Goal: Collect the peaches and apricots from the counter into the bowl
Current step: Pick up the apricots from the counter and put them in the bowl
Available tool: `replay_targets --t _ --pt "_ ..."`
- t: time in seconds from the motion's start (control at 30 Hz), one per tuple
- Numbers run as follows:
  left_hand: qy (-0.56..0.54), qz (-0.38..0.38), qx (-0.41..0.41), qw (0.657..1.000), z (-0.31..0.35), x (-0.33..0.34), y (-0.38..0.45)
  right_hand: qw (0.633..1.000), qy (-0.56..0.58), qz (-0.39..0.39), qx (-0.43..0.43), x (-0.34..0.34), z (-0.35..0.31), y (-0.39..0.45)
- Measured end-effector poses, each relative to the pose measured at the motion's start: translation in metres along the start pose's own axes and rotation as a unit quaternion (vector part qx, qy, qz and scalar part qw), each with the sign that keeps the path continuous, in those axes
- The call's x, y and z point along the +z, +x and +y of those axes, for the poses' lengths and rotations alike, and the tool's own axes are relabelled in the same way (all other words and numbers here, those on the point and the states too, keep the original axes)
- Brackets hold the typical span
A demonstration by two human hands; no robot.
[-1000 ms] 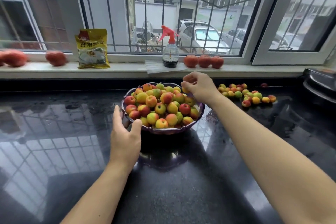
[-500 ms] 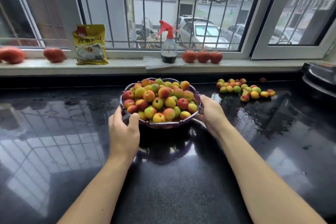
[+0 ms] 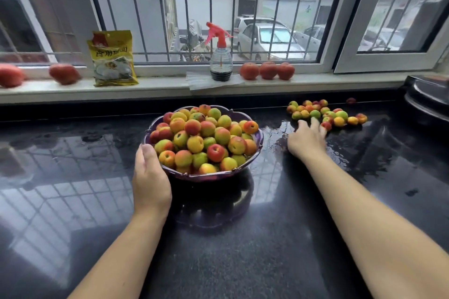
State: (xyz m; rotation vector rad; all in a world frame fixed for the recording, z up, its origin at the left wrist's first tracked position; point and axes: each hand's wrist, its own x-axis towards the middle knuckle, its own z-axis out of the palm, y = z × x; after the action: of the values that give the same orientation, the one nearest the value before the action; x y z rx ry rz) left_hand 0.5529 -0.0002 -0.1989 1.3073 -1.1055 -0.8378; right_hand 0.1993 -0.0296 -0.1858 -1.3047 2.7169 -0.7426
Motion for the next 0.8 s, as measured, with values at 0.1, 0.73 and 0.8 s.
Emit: replay_targets --t 0.1,0.73,0.8 --pt "0.01 0.003 0.002 1.0 -0.001 0.001 0.0 0.997 -0.071 -0.027 0.0 -0.003 0.021 0.026" --pt "-0.003 -0.015 0.001 1.0 0.006 0.0 -0.003 0.927 0.33 -0.019 -0.178 -0.051 -0.038 -0.042" --pt "-0.009 -0.019 -0.001 1.0 0.006 -0.001 -0.005 0.888 0.404 -0.043 -0.216 -0.053 -0.059 -0.068"
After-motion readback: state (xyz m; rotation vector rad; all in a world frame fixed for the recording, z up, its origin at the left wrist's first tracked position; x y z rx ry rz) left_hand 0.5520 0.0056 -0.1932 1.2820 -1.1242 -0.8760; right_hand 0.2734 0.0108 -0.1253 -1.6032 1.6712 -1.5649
